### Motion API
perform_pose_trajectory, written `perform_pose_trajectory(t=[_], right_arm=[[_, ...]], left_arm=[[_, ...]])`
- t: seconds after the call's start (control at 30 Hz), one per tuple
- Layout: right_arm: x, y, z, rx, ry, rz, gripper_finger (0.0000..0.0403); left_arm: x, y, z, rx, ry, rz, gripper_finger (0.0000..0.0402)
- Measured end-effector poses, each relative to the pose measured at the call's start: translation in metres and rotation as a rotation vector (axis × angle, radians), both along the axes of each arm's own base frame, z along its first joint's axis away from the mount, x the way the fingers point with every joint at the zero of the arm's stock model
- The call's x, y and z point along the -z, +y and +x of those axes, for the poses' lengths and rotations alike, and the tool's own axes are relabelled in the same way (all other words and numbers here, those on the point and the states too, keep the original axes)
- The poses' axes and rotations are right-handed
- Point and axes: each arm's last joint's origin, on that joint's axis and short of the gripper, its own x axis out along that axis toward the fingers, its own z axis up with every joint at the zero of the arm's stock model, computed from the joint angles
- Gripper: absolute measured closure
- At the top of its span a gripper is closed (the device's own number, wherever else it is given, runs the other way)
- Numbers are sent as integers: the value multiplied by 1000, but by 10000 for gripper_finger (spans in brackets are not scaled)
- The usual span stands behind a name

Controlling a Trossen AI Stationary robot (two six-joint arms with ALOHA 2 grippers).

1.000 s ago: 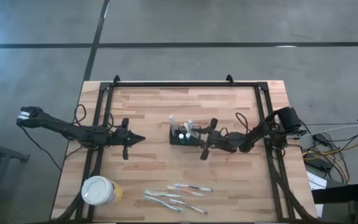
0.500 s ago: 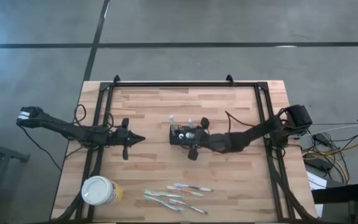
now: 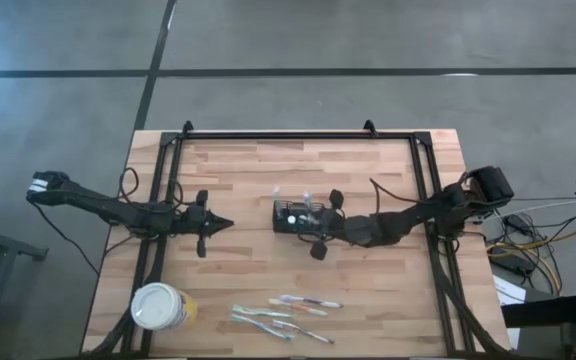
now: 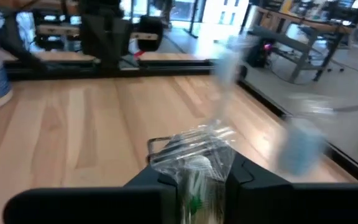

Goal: Pick & Place toothbrushing station
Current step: Put the top green toothbrush into the wire organizer

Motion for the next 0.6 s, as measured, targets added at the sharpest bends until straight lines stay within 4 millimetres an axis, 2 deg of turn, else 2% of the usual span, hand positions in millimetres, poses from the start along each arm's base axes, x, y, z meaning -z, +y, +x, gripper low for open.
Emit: perform_pose_trajectory(t=[0.3, 0.5, 0.6], right_arm=[[10, -6, -23, 6, -130, 71, 358], [11, -5, -22, -29, -115, 66, 349], [8, -3, -18, -65, -115, 68, 329]], left_arm=[[0, 0, 0, 0, 0, 0, 394], [0, 0, 0, -1, 0, 0, 394], [0, 0, 0, 0, 0, 0, 394]])
